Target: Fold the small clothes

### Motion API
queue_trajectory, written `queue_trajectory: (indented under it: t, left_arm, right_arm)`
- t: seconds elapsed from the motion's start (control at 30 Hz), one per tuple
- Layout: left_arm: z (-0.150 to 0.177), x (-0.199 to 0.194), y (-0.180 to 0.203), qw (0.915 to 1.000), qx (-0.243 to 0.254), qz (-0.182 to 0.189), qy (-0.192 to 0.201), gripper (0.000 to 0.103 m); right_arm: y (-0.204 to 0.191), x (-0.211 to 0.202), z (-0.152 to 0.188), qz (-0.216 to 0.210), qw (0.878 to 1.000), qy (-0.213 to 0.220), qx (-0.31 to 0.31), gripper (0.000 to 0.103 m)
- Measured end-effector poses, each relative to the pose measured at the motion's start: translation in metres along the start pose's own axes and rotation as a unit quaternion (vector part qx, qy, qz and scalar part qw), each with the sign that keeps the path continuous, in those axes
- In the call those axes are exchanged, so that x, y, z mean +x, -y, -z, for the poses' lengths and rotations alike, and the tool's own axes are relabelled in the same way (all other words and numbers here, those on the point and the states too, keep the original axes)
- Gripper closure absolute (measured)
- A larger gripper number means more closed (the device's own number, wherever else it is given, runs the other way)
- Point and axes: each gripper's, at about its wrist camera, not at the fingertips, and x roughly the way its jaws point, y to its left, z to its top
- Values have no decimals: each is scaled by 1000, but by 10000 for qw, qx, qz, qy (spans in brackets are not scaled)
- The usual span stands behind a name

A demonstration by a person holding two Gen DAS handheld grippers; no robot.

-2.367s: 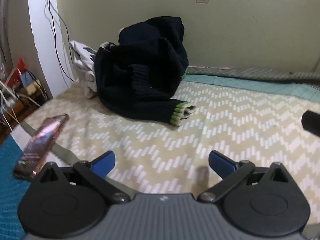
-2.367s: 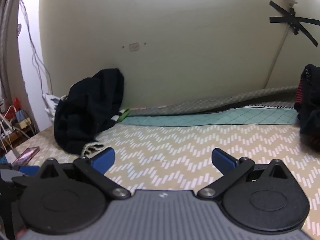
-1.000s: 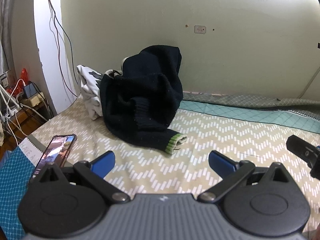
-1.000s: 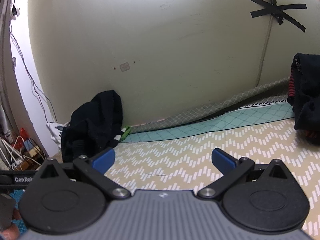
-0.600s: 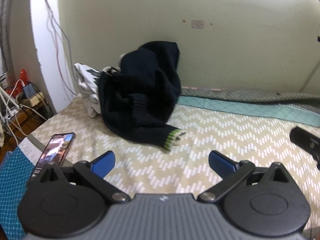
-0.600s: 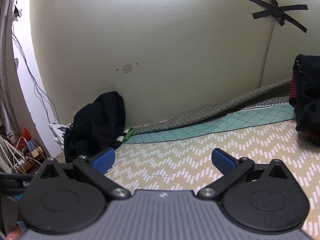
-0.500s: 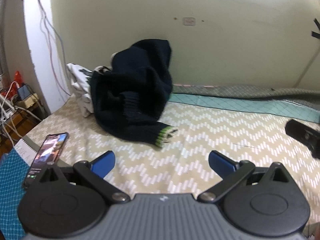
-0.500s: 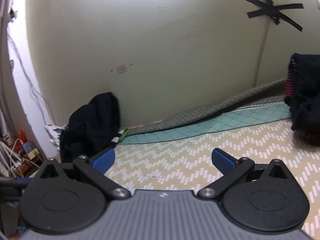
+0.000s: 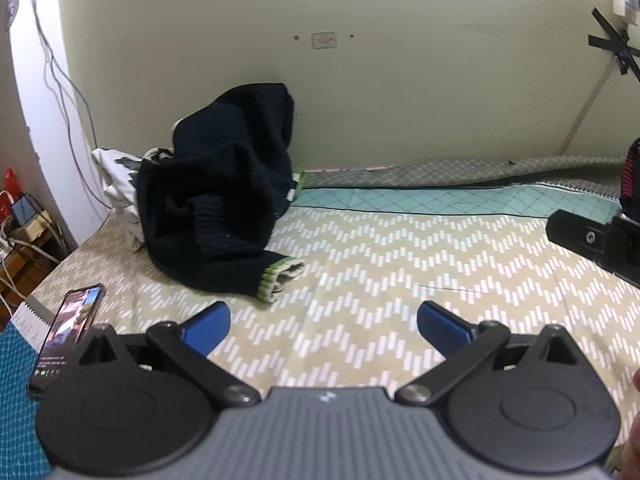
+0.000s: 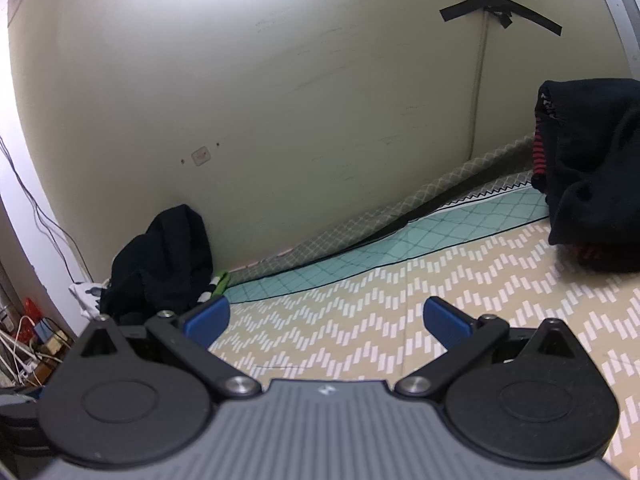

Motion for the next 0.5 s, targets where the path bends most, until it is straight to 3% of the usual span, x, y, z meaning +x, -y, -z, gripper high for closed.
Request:
queue_trajectory:
  t: [0.5]
  left_arm:
    - [-4, 11, 10, 9999, 99, 45, -31, 0]
  right_arm:
    - [1, 3, -1, -15, 9999, -67, 80, 6]
